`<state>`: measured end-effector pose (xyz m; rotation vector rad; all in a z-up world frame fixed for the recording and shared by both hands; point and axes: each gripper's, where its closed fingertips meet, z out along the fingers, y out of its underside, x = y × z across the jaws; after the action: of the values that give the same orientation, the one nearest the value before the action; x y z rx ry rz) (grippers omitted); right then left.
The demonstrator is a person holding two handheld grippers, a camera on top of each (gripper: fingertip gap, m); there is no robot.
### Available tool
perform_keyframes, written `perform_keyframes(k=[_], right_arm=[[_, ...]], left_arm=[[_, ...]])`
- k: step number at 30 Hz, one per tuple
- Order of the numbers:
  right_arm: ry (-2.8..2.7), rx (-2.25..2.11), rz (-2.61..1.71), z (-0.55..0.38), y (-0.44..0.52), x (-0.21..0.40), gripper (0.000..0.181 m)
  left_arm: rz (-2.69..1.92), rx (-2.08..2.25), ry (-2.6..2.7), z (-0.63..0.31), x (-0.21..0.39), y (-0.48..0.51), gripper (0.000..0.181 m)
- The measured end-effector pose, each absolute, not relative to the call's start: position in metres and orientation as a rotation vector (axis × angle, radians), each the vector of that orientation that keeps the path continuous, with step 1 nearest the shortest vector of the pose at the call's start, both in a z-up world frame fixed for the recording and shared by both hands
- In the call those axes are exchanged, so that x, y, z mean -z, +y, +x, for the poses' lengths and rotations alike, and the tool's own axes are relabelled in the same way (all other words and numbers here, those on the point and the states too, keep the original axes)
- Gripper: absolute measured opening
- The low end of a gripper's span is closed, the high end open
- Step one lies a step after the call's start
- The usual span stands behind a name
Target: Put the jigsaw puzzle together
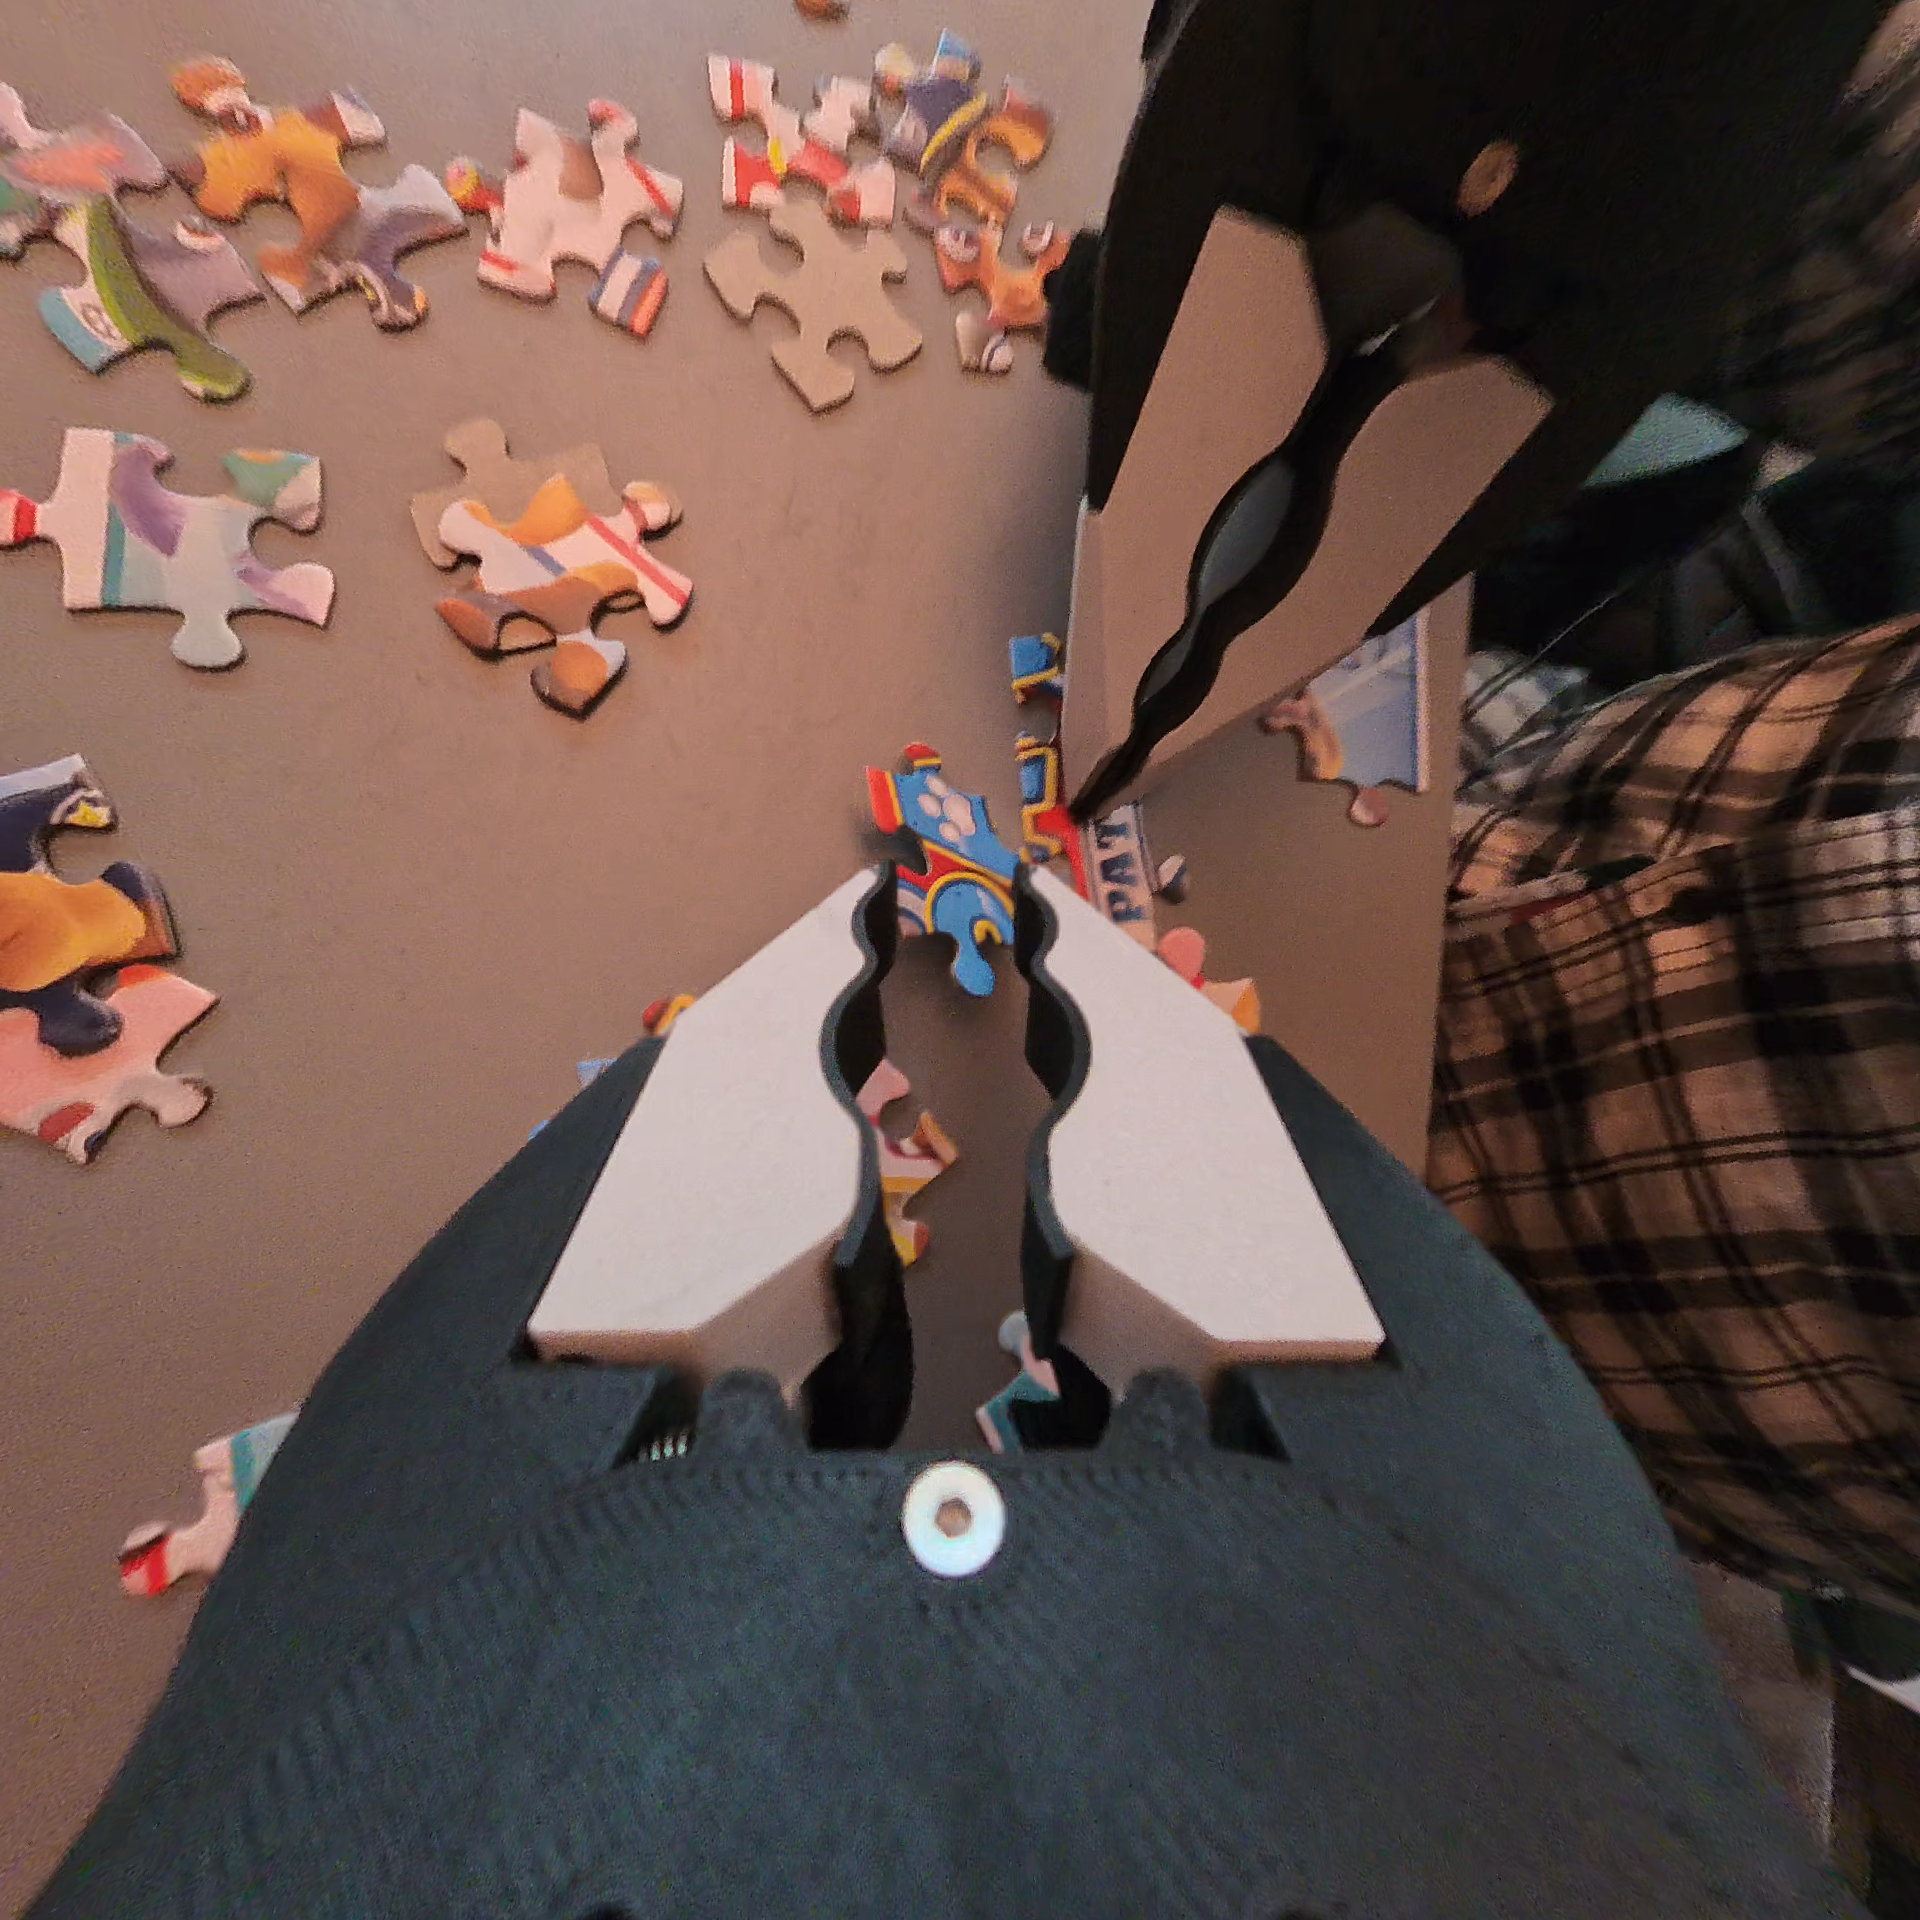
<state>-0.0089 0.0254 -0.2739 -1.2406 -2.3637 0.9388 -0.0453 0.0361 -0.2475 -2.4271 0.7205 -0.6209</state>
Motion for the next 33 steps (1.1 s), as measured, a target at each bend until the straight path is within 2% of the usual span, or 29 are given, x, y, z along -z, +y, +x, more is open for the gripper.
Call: perform_keyframes(k=[2,9,13,18,20,27,33], right_arm=[[-2.361,-0.943,-1.241,-0.009,0.025,0.274,0.0],[-2.351,-0.945,-1.24,-0.009,0.026,0.274,0.0],[-2.352,-0.947,-1.238,-0.009,0.026,0.274,0.0],[-2.347,-0.947,-1.24,-0.009,0.026,0.273,0.0],[-2.346,-0.943,-1.239,-0.009,0.026,0.273,0.0],[-2.356,-0.908,-1.231,-0.009,0.026,0.273,0.0],[-2.349,-0.914,-1.233,-0.009,0.026,0.273,0.0]], left_arm=[[-2.379,0.746,0.706,-0.036,0.239,0.032,0.006],[-2.39,0.804,0.633,-0.03,0.251,0.025,0.02],[-2.457,0.653,0.65,-0.036,0.262,0.02,0.029],[-2.505,0.51,0.68,-0.032,0.27,0.018,0.03],[-2.509,0.413,0.725,-0.038,0.273,0.02,0.019],[-2.49,0.267,1.023,-0.045,0.275,0.022,0.005],[-2.457,0.157,1.206,-0.047,0.276,0.029,0.002]])
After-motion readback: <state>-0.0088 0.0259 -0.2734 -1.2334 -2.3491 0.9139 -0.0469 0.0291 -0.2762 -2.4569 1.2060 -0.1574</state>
